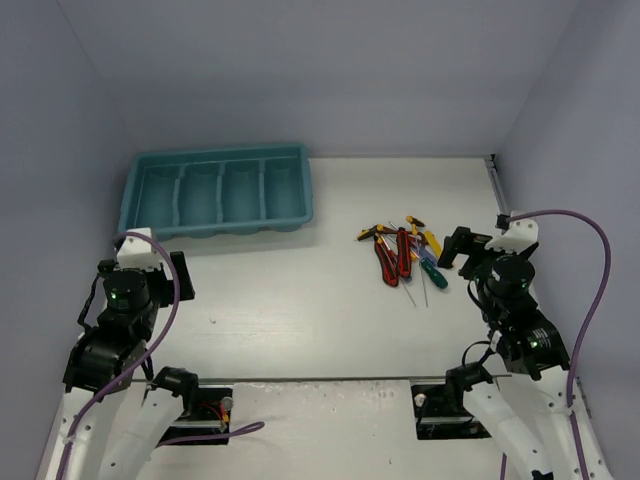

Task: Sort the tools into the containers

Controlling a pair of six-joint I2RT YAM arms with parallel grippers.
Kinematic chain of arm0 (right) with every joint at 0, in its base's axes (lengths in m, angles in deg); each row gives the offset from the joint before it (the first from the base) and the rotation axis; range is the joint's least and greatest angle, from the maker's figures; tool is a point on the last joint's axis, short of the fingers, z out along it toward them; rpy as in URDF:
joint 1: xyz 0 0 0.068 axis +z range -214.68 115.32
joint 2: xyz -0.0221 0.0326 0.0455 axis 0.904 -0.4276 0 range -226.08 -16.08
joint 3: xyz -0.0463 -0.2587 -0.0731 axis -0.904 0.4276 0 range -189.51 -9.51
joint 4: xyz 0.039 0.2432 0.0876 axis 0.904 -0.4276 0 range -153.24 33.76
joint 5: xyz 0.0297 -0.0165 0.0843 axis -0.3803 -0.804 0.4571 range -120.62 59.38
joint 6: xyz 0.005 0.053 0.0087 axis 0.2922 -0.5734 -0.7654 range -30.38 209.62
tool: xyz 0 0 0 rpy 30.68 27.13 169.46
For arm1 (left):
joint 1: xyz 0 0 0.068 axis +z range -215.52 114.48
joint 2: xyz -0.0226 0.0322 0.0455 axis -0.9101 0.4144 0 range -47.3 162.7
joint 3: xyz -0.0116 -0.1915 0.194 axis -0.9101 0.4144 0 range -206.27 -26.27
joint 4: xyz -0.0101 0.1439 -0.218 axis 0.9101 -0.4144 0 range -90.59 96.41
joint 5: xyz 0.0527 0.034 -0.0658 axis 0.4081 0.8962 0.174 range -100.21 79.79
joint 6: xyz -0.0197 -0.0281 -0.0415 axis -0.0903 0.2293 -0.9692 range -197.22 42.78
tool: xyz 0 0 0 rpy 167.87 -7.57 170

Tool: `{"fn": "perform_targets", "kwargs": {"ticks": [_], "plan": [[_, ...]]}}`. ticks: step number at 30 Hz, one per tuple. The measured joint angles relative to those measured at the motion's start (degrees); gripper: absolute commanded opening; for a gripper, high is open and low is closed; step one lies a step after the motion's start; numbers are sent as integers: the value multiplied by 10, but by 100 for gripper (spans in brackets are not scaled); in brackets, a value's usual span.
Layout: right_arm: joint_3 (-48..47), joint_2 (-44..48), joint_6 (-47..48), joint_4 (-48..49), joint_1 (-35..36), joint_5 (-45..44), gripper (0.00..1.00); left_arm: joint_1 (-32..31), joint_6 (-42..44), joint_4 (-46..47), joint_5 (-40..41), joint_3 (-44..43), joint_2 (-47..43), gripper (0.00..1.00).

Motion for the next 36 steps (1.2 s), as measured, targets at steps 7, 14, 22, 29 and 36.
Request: {"fn": "perform_targets", "kwargs": {"ticks": [7, 14, 22, 29, 36], "plan": [[0, -4, 5, 0, 0, 14, 100, 0, -3, -2, -29, -37, 38, 92], [0, -76, 5, 6, 0, 65, 66, -4, -17, 9, -84, -105, 145, 92], [-2, -249, -35, 13, 0, 132, 42, -9, -29, 12, -123, -125, 232, 92], [-70, -412, -39, 51, 10, 185, 37, -15, -37, 12, -147, -125, 262, 92], [-128, -582, -39, 99, 49, 198, 39, -20, -61, 12, -184, -125, 262, 92]]}}
